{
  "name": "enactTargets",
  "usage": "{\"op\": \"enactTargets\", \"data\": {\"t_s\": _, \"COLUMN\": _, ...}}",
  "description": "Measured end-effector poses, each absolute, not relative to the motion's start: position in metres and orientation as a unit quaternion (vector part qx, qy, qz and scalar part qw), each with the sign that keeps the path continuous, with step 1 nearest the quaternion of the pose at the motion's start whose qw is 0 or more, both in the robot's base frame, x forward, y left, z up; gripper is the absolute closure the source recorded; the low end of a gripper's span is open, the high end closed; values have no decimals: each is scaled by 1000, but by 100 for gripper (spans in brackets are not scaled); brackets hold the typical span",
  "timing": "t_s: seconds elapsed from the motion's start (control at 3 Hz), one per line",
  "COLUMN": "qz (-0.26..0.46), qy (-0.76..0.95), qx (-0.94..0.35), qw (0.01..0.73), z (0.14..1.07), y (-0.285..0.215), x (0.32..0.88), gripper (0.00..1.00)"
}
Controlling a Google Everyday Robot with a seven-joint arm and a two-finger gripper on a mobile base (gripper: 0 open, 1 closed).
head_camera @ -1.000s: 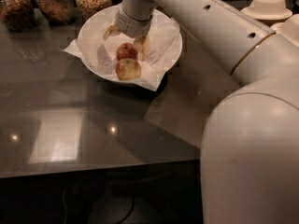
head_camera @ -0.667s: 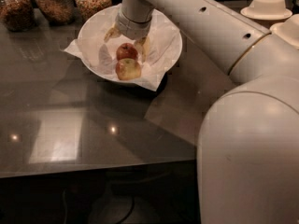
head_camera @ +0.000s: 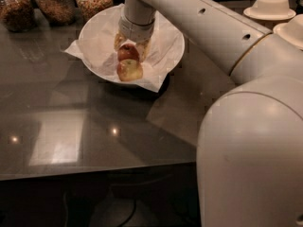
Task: Pick apple from white bowl
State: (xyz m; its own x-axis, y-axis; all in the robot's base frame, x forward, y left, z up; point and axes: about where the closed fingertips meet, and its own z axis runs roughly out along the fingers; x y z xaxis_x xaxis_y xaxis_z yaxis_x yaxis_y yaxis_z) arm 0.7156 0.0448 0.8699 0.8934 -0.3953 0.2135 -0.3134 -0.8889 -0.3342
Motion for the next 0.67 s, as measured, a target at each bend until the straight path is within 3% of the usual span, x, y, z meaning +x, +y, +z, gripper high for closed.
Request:
{"op": "enactTargets", "data": {"t_s": 0.33, "qz": -135, "qy": 178, "qx": -965, "qw": 135, "z": 871, "y": 40, "x": 710, "gripper": 61}}
{"op": "enactTargets", "data": {"t_s": 0.67, "qz": -133, "qy": 174, "qx": -967, "qw": 130, "z": 880, "y": 36, "x": 704, "gripper": 84}}
